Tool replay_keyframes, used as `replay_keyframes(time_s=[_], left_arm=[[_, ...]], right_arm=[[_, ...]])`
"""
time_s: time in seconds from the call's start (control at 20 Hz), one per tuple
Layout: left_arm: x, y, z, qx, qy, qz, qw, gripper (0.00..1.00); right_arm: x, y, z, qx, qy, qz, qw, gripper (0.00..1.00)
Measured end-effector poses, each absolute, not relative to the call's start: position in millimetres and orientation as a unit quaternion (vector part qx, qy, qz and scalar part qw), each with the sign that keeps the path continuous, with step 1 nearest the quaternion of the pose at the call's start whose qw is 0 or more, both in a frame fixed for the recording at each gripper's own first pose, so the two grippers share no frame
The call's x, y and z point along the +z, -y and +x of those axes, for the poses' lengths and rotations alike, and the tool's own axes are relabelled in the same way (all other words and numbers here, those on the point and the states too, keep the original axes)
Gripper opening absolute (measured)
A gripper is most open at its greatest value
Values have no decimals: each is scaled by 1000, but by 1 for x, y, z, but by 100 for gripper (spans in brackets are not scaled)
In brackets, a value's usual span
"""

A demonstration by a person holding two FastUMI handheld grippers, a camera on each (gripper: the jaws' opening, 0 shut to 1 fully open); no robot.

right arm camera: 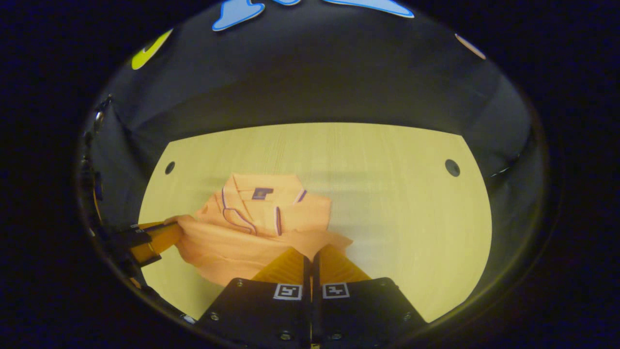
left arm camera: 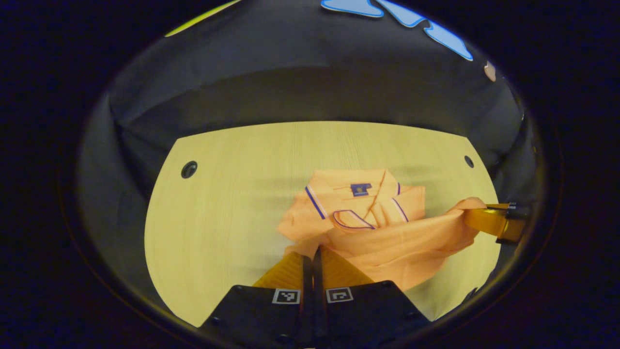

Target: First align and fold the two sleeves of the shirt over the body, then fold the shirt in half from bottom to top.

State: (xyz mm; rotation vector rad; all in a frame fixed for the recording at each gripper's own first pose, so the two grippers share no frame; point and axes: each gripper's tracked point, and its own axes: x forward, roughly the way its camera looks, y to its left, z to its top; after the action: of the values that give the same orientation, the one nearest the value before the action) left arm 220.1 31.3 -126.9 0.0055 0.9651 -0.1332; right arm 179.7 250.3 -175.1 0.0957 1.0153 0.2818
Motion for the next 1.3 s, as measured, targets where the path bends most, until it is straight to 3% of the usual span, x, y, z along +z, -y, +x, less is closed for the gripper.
replay_keyframes(time_s=[0.2, 0.25, 0.35, 0.4, 0.45, 0.5, 0.65, 0.8, 0.85, 0.9, 0.95, 1.1, 1.25, 1.3], left_arm=[[-140, -34, 282, -57, -448, -5, 892, 10], [-144, -37, 297, -55, -443, -5, 895, 5], [-150, -44, 321, -50, -432, -4, 901, 10], [-156, -44, 338, -49, -427, -5, 903, 5], [-161, -45, 353, -47, -425, -7, 904, 10], [-166, -44, 363, -48, -423, -9, 905, 5], [-180, -57, 390, -47, -414, -1, 909, 5], [-203, -49, 402, -50, -419, 16, 906, 5], [-208, -45, 402, -48, -422, 17, 905, 9], [-210, -42, 408, -45, -411, 18, 910, 5], [-212, -39, 412, -49, -408, 21, 911, 10], [-214, -45, 409, -45, -412, 40, 909, 5], [-215, -40, 406, -54, -414, 24, 909, 11], [-214, -39, 404, -55, -414, 19, 909, 24]], right_arm=[[-184, -261, 238, 125, -462, 52, 876, 1], [-189, -263, 252, 123, -457, 49, 880, 1], [-198, -271, 272, 121, -451, 51, 883, 1], [-201, -274, 283, 119, -448, 52, 885, 1], [-207, -277, 293, 117, -444, 51, 887, 1], [-210, -278, 303, 115, -439, 49, 890, 1], [-224, -287, 323, 113, -432, 53, 893, 1], [-243, -290, 337, 106, -433, 48, 894, 1], [-250, -289, 337, 106, -436, 46, 892, 1], [-256, -289, 337, 106, -439, 43, 891, 1], [-261, -288, 338, 104, -441, 40, 890, 1], [-267, -290, 338, 103, -445, 45, 889, 1], [-261, -291, 335, 104, -435, 47, 893, 7], [-268, -293, 336, 108, -435, 48, 892, 7]])
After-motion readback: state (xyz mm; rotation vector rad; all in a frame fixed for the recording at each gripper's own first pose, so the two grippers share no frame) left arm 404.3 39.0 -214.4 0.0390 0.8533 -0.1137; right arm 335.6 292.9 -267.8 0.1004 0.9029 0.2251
